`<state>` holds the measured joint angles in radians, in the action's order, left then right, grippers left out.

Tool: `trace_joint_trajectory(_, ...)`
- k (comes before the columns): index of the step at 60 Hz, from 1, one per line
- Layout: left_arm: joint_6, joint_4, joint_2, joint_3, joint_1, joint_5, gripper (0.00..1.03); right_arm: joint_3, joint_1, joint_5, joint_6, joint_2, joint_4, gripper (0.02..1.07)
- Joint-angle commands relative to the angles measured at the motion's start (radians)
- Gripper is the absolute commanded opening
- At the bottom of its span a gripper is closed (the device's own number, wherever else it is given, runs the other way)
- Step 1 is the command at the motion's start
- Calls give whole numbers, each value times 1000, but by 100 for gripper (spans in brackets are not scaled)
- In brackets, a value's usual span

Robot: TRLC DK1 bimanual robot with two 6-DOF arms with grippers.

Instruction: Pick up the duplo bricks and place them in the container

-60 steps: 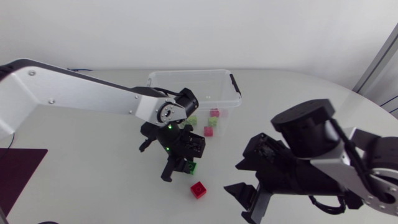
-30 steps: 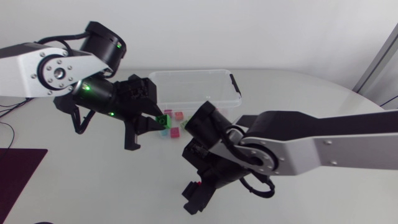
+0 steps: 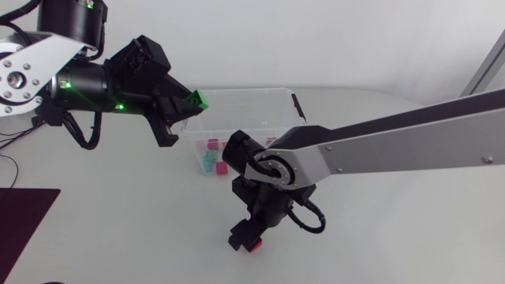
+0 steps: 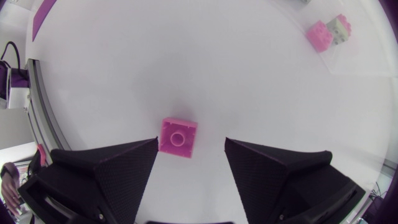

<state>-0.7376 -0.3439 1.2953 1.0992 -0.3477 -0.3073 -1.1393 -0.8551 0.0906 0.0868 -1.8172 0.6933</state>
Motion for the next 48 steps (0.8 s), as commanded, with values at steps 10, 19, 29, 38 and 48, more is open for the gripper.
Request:
trace_joint_trajectory(10, 84, 69, -22, 10, 15, -4, 25, -122, -16, 14, 45, -113, 101, 80)
trace_joint_trajectory(19, 110, 108, -8, 21, 18, 16, 25, -169, -22, 17, 59, -185, 140, 76)
trace_joint_trajectory(29, 156, 177, 81, 33, -11, 60, 25, -175, -24, 37, 60, -200, 150, 64)
trace_joint_trajectory(38, 188, 270, 188, 50, -45, 114, 25, -165, -30, 58, 48, -191, 153, 23)
trace_joint_trajectory(48, 221, 344, 323, 113, -73, 192, 27, -131, -21, 58, 44, -134, 143, 19)
